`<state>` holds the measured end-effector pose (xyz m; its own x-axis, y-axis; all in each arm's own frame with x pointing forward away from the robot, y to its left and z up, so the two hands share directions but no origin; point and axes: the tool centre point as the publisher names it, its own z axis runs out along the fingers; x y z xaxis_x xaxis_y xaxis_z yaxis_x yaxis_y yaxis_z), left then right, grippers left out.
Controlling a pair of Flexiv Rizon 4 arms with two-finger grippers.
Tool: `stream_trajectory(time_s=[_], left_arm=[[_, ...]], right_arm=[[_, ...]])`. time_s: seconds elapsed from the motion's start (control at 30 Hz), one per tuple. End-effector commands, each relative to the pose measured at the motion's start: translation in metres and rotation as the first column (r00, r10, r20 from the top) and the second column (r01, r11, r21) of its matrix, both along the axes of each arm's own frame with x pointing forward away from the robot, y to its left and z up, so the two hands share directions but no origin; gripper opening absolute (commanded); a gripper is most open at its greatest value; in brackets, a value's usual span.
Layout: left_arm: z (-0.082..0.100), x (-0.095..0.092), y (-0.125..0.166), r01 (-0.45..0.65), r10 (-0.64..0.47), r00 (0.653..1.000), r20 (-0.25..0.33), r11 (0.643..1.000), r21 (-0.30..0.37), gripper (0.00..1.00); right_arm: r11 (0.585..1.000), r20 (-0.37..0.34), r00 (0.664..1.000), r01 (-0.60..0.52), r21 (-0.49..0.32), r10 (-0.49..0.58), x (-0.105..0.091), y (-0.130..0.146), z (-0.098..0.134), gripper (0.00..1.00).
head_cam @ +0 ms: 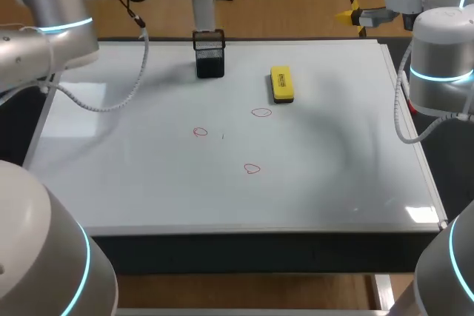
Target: Pick up the inspection probe, press it on each red-marked spot on the whiteboard one by one, put down the probe, pick up the eraser, and wipe off all the red marks.
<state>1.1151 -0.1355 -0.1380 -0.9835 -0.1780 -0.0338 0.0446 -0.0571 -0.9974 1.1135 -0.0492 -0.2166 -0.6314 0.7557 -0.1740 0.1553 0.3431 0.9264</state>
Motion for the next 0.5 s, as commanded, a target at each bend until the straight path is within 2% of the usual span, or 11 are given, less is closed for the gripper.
stream_trajectory(time_s=[0.03,0.27,0.5], left_arm=[[0.006,-0.013,0.015,-0.062,0.062,0.998,0.004,0.998,0.006,0.0],[0.002,-0.024,0.043,-0.091,0.09,0.996,0.021,0.995,0.027,0.0],[-0.01,-0.035,0.077,-0.12,0.118,0.992,0.034,0.992,0.043,0.0]], right_arm=[[1.0,-0.001,1.0,-0.001,-0.001,0.001,0.0,0.0,0.0,1.0],[1.0,-0.001,1.0,-0.001,-0.001,0.001,0.0,0.0,0.0,1.0],[1.0,-0.001,1.0,-0.001,-0.001,0.001,0.0,0.0,0.0,1.0]])
